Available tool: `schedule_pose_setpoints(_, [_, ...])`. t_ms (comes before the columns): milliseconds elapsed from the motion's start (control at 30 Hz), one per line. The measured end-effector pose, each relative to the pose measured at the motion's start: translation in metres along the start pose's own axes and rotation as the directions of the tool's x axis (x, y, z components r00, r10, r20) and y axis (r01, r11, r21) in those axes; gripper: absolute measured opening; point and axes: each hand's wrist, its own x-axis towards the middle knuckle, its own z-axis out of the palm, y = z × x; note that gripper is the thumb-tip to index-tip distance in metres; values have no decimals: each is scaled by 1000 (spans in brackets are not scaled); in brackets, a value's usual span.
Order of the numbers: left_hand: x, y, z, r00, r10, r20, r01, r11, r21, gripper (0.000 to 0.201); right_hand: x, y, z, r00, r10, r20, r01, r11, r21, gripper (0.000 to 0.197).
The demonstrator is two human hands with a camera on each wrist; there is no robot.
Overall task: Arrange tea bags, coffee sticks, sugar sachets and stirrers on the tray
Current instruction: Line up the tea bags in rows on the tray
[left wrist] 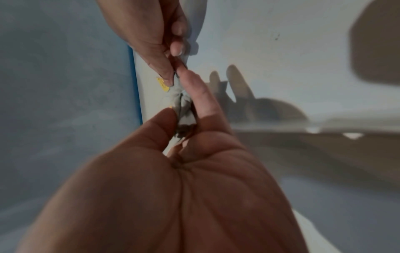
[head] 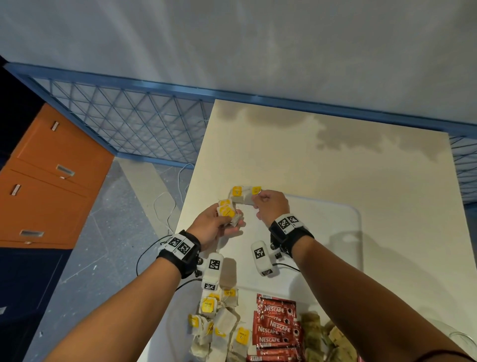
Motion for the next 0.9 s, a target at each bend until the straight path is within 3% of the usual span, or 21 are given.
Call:
schedule_pose_setpoints(267, [-2,1,-5,1000,17,17,-18,997,72,30,1,-3,5,999,-4,-44,3,1000,-25,18])
schedule_pose_setpoints(467, [-2,3,-5,998,54,39,-60,984,166,26,-6,1,-3,995,-43,-86,35,995,-93,44])
schedule_pose_setpoints(600, [-2,6,1,997,78,19,-80,972,222,22,-26,2,-6,988,-128,89,124,991,49,33])
schedule_pose_setpoints(700, [-4,9,8,994,105,16,-106,961,257,13,-42,0,-7,953,-183,243,152,979,140,16])
schedule_pose_setpoints(800, [-6,11,11,988,146,42,-152,943,297,12,-49,2,-9,930,-190,314,136,973,184,20])
schedule_pose_setpoints(900, [-6,9,11,984,173,34,-174,924,342,14,-49,9,-9,917,-211,339,170,974,147,11])
